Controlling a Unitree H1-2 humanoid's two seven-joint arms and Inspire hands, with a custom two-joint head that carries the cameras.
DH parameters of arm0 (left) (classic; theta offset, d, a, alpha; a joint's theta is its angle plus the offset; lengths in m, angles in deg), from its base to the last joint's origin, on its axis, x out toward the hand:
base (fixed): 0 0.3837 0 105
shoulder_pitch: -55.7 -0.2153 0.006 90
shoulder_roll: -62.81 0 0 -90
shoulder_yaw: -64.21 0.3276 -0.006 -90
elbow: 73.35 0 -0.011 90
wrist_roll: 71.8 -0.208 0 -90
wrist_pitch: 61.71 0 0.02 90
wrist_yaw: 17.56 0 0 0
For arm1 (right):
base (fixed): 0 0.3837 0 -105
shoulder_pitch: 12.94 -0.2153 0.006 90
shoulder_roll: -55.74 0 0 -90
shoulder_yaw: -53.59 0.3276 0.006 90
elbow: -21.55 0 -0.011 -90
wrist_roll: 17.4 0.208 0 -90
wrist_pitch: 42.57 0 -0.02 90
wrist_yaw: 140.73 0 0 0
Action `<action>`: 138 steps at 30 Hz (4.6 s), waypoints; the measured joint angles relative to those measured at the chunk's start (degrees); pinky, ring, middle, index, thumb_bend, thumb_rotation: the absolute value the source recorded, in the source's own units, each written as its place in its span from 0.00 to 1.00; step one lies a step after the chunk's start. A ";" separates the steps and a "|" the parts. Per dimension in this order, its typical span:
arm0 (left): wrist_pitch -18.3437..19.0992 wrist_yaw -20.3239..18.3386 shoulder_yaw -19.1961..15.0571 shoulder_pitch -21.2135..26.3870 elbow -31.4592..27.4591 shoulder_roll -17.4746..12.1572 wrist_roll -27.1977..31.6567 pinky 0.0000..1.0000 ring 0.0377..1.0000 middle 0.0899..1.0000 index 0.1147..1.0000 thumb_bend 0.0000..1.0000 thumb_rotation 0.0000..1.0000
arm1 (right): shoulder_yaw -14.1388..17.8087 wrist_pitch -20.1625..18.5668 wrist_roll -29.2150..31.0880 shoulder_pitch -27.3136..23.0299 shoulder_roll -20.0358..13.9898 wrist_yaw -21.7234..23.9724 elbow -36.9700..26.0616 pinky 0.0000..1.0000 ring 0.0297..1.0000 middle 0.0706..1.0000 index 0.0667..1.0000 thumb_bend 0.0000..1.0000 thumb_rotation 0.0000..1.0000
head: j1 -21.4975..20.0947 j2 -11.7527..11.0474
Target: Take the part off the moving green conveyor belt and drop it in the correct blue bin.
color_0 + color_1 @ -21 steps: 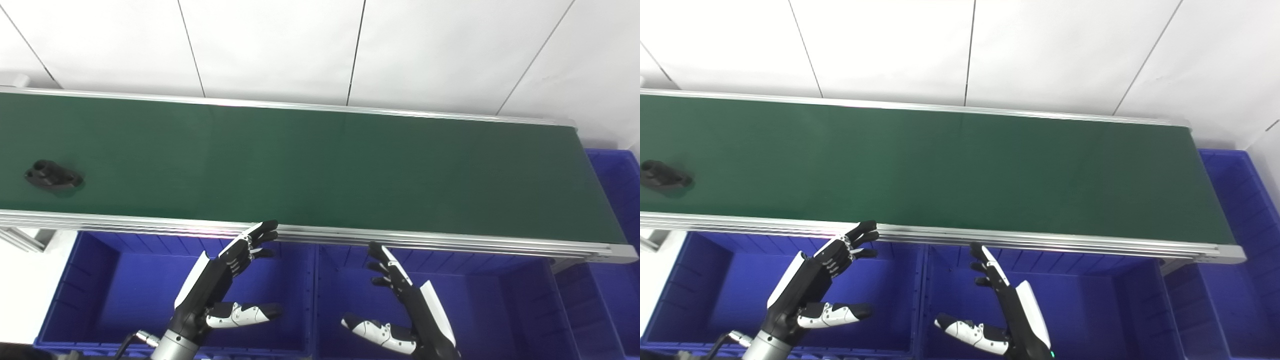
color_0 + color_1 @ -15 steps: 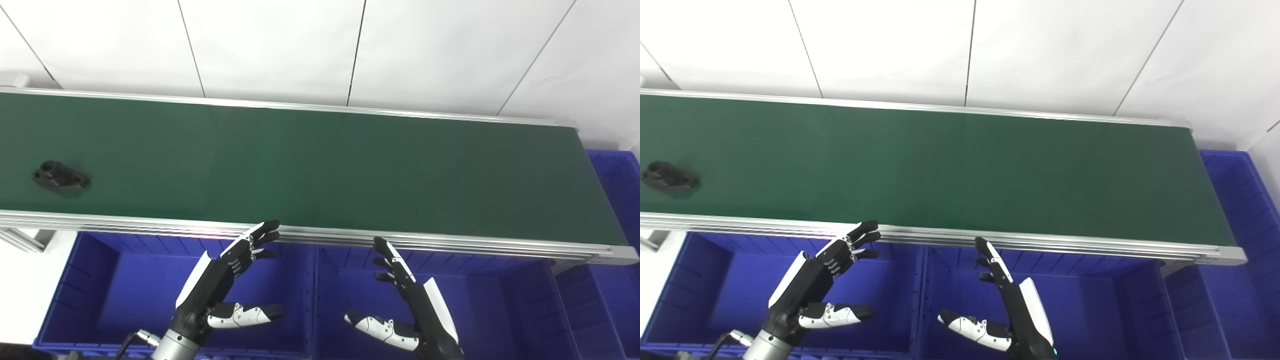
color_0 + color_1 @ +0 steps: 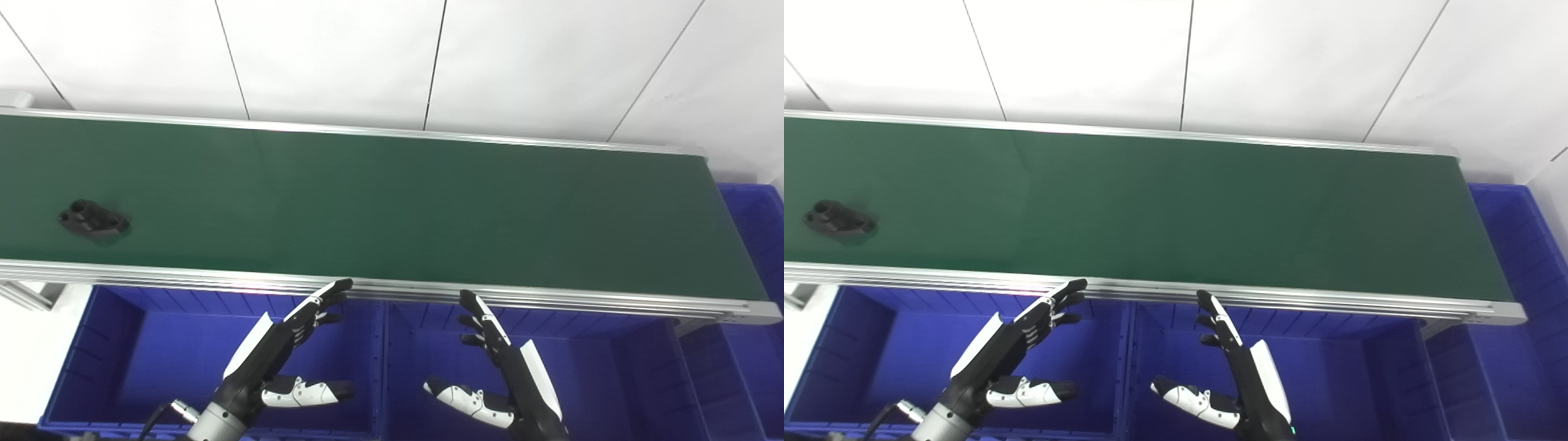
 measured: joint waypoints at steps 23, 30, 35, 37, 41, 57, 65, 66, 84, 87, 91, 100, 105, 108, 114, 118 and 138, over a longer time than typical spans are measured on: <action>-4.50 1.96 2.59 0.84 6.63 3.71 -4.07 0.87 0.92 0.95 0.90 0.72 0.39 | 1.91 5.05 3.98 -0.88 -2.28 0.00 6.73 0.79 0.91 0.94 0.99 0.73 0.43 | 21.61 -12.47; -7.68 3.44 2.77 2.33 10.17 4.99 -5.15 0.83 0.89 0.93 0.88 0.73 0.29 | 2.76 8.12 4.94 -2.24 -2.59 -0.03 9.79 0.77 0.91 0.95 0.99 0.70 0.42 | 22.24 -14.50; -9.47 3.66 2.74 3.66 12.75 5.00 -5.14 0.82 0.89 0.92 0.87 0.73 0.25 | 3.12 10.73 3.68 -3.01 -2.35 -1.44 11.57 0.73 0.88 0.91 0.96 0.69 0.39 | 20.57 -15.56; -10.41 3.74 2.68 3.97 13.40 5.04 -5.14 0.82 0.89 0.92 0.86 0.74 0.26 | 3.31 12.08 3.58 -3.39 -2.18 -2.11 12.24 0.71 0.87 0.90 0.95 0.68 0.38 | 19.43 -16.43; -10.86 4.09 2.63 4.98 15.47 5.19 -5.12 0.81 0.88 0.92 0.86 0.75 0.27 | 3.50 14.75 3.35 -4.50 -2.11 -2.58 13.35 0.70 0.86 0.89 0.94 0.67 0.37 | 19.07 -17.05; -11.63 6.35 2.97 6.44 17.51 4.86 -3.68 0.80 0.87 0.90 0.84 0.75 0.24 | 5.98 11.18 1.98 -17.75 -0.63 -0.88 4.48 0.62 0.77 0.81 0.87 0.76 0.40 | 14.33 -17.93; -11.63 6.56 2.93 6.48 17.55 4.10 -2.63 0.78 0.87 0.90 0.83 0.77 0.24 | 6.28 8.33 0.82 -23.98 -0.54 0.80 3.76 0.58 0.71 0.75 0.83 0.75 0.33 | 9.40 -16.79; -11.64 6.54 2.90 6.47 17.54 3.96 -2.39 0.77 0.87 0.91 0.83 0.77 0.23 | 6.14 8.09 0.41 -24.29 -0.53 1.10 3.74 0.57 0.70 0.75 0.83 0.75 0.34 | 9.40 -16.79; -11.67 5.25 -0.01 4.55 15.79 0.71 3.46 0.85 0.93 0.95 0.93 0.65 0.29 | -2.66 -0.80 -18.27 -33.23 6.21 0.26 14.18 0.66 0.73 0.77 0.82 0.77 0.24 | -9.76 -10.99; -11.67 4.60 -0.22 4.57 15.67 0.66 3.84 0.85 0.93 0.96 0.93 0.62 0.29 | -2.97 -0.79 -18.85 -34.75 6.17 0.00 16.79 0.67 0.74 0.77 0.82 0.77 0.28 | -9.58 -10.63; -11.71 3.93 -0.31 4.57 14.32 0.71 3.84 0.85 0.93 0.96 0.93 0.59 0.29 | -4.06 -0.80 -19.88 -37.01 6.03 0.14 18.06 0.67 0.75 0.78 0.83 0.78 0.31 | -8.70 -9.85; -11.73 2.86 -0.26 4.42 14.17 0.98 4.70 0.83 0.91 0.94 0.92 0.58 0.27 | -5.57 -1.59 -20.89 -41.87 6.13 1.75 21.71 0.68 0.75 0.78 0.83 0.77 0.32 | -7.65 -9.05; -11.76 0.63 -0.67 4.38 14.16 1.15 7.98 0.79 0.88 0.92 0.89 0.59 0.30 | -6.05 -3.22 -21.16 -43.48 6.90 2.80 24.33 0.68 0.75 0.78 0.83 0.78 0.33 | -7.29 -8.70; -11.77 -0.91 -1.30 4.33 14.16 1.59 9.15 0.79 0.88 0.91 0.88 0.60 0.29 | -6.74 -4.07 -21.32 -44.60 7.51 2.88 26.02 0.68 0.75 0.78 0.83 0.77 0.34 | -7.29 -8.53; -11.80 -2.98 -3.46 3.02 14.06 3.50 10.11 0.80 0.88 0.91 0.88 0.58 0.29 | -8.67 -4.17 -21.81 -48.68 8.08 2.55 31.63 0.67 0.76 0.79 0.83 0.77 0.31 | -6.86 -8.35; -11.80 -4.68 -4.72 2.46 14.09 4.24 10.75 0.81 0.89 0.91 0.87 0.58 0.29 | -9.52 -4.17 -22.25 -49.74 8.73 1.58 34.62 0.66 0.76 0.80 0.83 0.77 0.30 | -6.59 -8.09; -11.81 -6.69 -6.33 2.44 12.36 5.43 7.54 0.77 0.83 0.84 0.77 0.67 0.42 | -16.11 -4.22 -23.88 -53.41 10.14 1.34 44.63 0.67 0.77 0.81 0.83 0.79 0.22 | -4.31 -6.24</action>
